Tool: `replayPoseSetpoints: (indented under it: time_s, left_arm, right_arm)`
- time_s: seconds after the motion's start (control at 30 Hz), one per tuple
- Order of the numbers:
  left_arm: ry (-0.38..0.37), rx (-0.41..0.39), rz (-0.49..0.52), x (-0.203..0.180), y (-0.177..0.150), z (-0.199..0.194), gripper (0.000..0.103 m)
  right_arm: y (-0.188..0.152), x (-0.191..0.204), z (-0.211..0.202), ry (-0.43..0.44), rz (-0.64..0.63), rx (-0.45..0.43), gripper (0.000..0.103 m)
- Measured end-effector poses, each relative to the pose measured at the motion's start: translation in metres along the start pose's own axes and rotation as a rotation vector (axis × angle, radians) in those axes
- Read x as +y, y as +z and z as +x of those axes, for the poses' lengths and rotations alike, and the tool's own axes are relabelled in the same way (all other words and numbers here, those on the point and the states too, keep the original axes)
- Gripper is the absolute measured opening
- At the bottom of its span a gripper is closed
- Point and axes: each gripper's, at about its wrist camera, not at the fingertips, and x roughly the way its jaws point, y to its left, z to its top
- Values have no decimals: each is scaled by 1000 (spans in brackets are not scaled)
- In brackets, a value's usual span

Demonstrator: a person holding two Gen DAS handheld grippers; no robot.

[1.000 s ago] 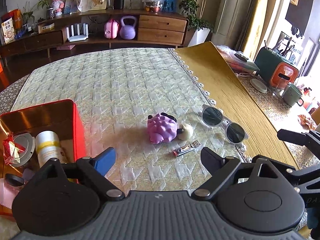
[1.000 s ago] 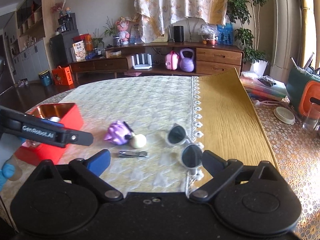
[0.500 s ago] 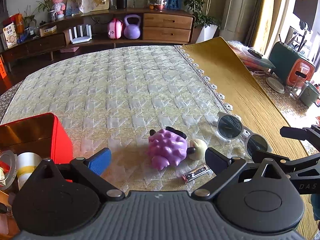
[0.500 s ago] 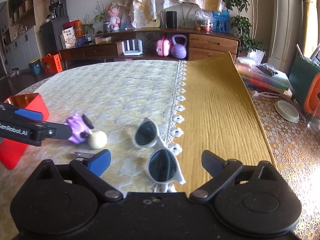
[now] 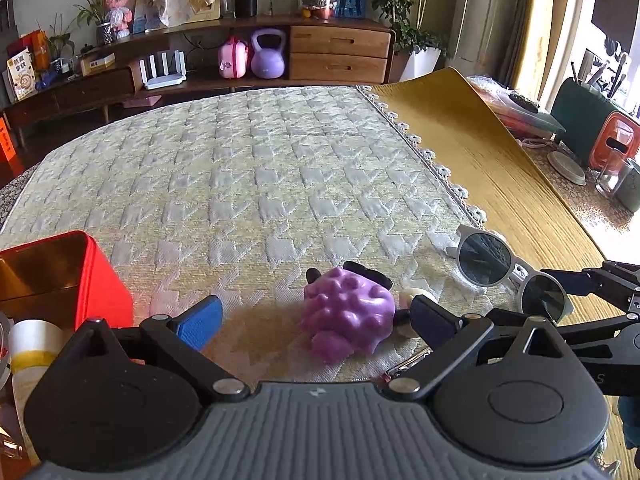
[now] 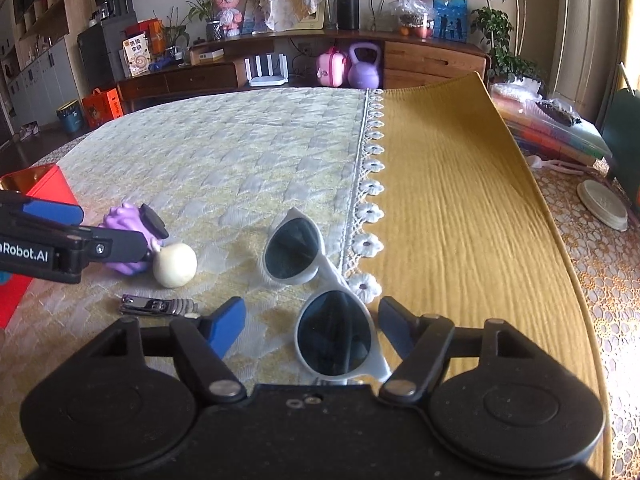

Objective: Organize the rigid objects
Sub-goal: 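Move the left tool to the purple squishy toy while the right tool reaches the sunglasses, then close the left tool on the purple toy while the right tool closes on the white sunglasses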

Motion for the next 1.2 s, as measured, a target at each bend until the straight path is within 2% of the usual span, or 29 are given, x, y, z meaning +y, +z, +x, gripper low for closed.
replayPoseSetpoints:
  time_s: [0.1,0.17,0.27,0.33,0.37,0.47,0.53,0.73,1.1,1.2]
  left_arm:
    - [-30,12,-21,5,0,2,99]
    - [-49,11,-23,5,-1,1,95]
    - [-78,10,-16,2,-2,-1,81]
    - [-99,8,-8,0,-2,-4,66]
    - [-108,7,-3,-2,-2,-5,63]
    - [-105,7,3,-4,-2,-6,57]
    - [-94,13,-11,-2,-2,-7,49]
    - [-90,30,-24,3,-3,-12,49]
    - [-94,51,-48,8,-13,-36,48]
    - [-91,48,-41,8,-16,-48,42]
  right_arm:
    - [-2,0,-2,-10,-6,-4,65]
    - [-2,0,-3,-18,-3,-6,59]
    - [-2,1,-4,-27,-9,-9,50]
    - [-3,2,-5,-41,-16,-13,45]
    - [-3,2,-5,-46,-17,-16,39]
    - [-3,2,-7,-54,-13,-20,39]
    - [-4,4,-8,-62,-21,-24,38]
    - [-4,9,-17,-70,-20,-49,35]
    - [-9,25,-51,-3,56,-85,35]
    - [-11,34,-62,8,58,-97,35]
